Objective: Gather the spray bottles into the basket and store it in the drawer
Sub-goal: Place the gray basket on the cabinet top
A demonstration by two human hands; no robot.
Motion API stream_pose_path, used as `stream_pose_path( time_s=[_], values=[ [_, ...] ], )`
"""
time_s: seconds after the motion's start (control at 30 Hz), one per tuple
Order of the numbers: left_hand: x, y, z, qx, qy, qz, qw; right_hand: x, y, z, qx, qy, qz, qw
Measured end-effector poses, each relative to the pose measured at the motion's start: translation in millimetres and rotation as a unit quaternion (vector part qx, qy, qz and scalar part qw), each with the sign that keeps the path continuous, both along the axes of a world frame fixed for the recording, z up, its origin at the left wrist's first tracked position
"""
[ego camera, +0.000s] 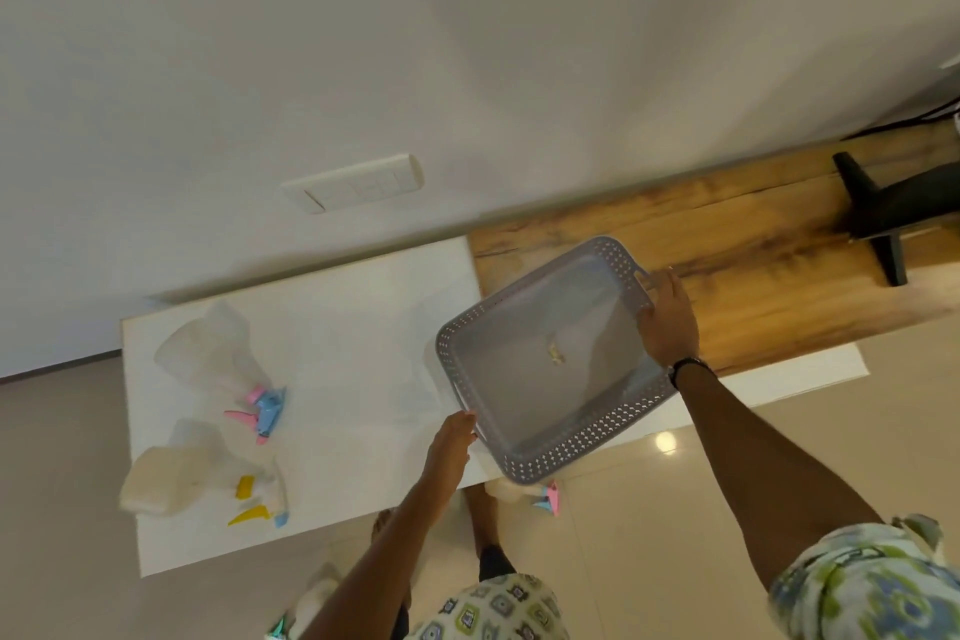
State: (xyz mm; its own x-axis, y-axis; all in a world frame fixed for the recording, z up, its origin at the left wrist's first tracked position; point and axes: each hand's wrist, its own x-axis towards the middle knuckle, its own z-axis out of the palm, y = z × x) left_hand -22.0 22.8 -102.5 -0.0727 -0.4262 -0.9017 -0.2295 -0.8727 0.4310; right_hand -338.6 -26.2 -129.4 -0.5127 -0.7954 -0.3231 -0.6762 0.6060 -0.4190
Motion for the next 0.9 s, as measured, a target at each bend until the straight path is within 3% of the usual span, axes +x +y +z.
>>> stream_pose_path(
  time_s=[0.13, 0.23, 0.37, 0.5, 0.6, 0.9],
  values=[
    [0, -6, -1, 0.01, 0.004, 0.033, 0.999, -5, -3, -2, 0.009, -0.075, -0.08, 0.994],
    [8, -9, 3, 0.008, -0.005, 0.046, 0.999, 3, -3, 12, -0.029, -0.082, -0.13, 0.988],
    [30, -9, 12, -0.004, -0.05, 0.068, 0.996, 18, 6, 20, 0.0, -0.113, -0.124, 0.986],
    [56, -10, 19, -0.04, -0.115, 0.005, 0.993, 31, 14, 11, 0.086, -0.163, -0.05, 0.981],
    [69, -14, 17, -0.045, -0.117, 0.006, 0.992, 44, 17, 7, 0.096, -0.218, -0.103, 0.966],
    [133, 2, 43, -0.029, -0.118, 0.148, 0.981, 120, 59, 47, 0.055, -0.305, -0.156, 0.938]
  ],
)
